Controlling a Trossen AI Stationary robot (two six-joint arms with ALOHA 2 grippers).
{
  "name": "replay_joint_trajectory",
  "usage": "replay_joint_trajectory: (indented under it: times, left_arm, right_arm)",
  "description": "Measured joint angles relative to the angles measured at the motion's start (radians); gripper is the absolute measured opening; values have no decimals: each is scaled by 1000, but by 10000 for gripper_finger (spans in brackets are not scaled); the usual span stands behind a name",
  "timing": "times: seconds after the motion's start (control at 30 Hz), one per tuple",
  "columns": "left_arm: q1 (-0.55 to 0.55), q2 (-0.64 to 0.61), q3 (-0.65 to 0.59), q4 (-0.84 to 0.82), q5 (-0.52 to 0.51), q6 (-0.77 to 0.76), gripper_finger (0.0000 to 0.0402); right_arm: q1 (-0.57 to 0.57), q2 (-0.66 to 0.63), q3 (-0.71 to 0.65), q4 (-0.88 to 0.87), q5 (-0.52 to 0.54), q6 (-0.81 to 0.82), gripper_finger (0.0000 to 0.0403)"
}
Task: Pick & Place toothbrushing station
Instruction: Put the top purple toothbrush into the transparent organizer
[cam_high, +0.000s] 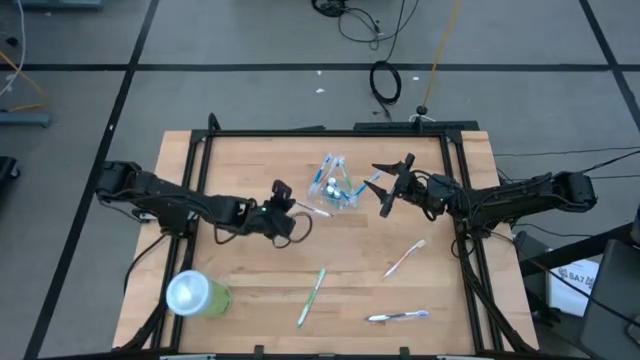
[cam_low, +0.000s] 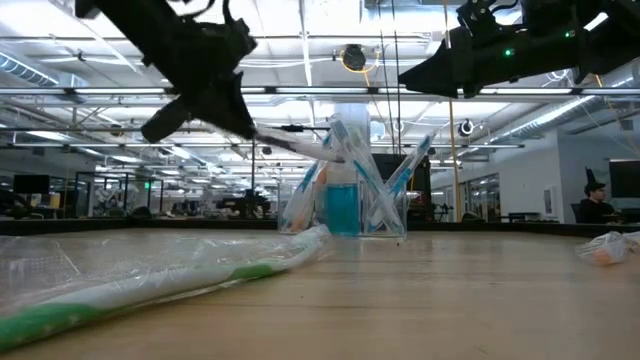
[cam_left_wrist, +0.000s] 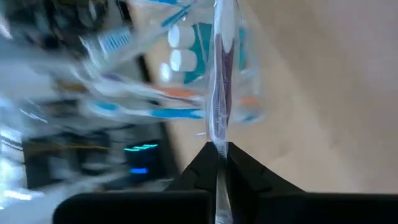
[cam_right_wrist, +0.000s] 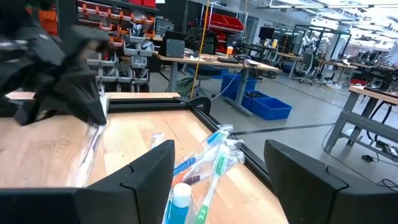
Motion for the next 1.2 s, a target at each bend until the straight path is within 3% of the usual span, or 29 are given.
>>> replay_joint_trajectory:
  times: [0.17, 0.4, 0.57, 0.73, 0.97, 1.2]
  left_arm:
    - [-16, -2, 64, 2, -212, 296, 5]
    - [-10, -1, 101, 11, -257, 654, 23]
    - [18, 4, 101, 14, -423, 984, 12]
    - [66, 4, 133, 9, -344, 1089, 5]
    - [130, 13, 165, 11, -213, 1256, 25]
    - [166, 41, 164, 6, -118, 1350, 10]
  right_arm:
    - [0, 0, 0, -3, -1, 33, 240]
    - [1, 0, 0, -15, -2, 89, 240]
    - [2, 0, 0, -44, -2, 120, 240]
    - [2, 0, 0, -52, -3, 130, 240]
    - [2, 0, 0, -52, -3, 130, 240]
    - [2, 0, 0, -52, -3, 126, 240]
